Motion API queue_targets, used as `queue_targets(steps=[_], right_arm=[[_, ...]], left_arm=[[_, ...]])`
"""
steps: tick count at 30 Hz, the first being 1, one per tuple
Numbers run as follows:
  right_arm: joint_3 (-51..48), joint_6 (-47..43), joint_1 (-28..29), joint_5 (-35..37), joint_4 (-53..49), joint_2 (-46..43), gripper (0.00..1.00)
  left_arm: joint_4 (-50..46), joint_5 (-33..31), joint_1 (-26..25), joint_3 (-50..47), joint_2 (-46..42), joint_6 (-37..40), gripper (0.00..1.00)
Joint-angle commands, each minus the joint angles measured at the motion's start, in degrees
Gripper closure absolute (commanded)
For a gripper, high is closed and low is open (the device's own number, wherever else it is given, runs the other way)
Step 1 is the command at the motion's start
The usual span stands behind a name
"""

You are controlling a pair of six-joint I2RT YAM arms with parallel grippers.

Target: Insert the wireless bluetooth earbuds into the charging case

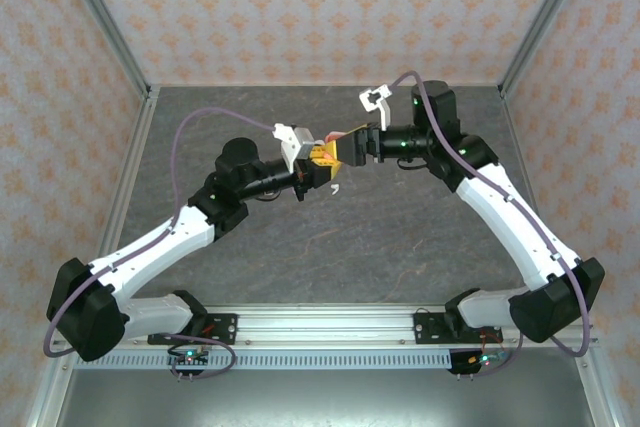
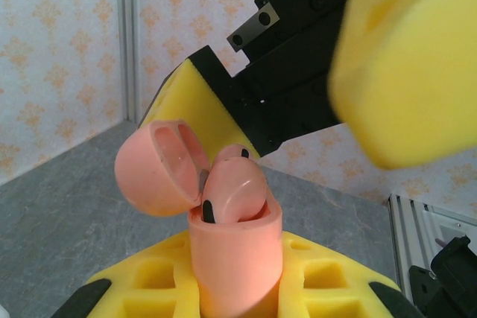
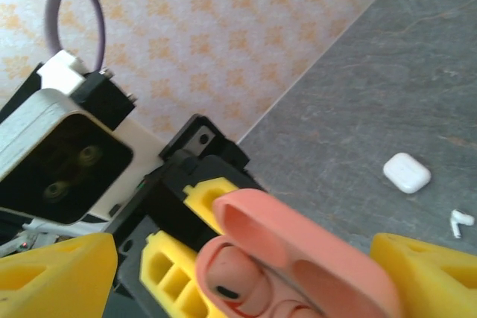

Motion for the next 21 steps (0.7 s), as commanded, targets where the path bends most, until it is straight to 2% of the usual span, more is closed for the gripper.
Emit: queue_targets(steps=[1,21], right_arm=[[1.7,-0.8,0.2,-3.6,2.6,-0.7,0.17],[-0.6,-6.6,0.1,4.6,-0.2,-6.7,0.17]], left_arm=[[-0.4,0.4,-0.4,2.5,0.2,1.6,1.00],[-2.3,0.0,-0.4,3.1,0.3,1.8,1.00]])
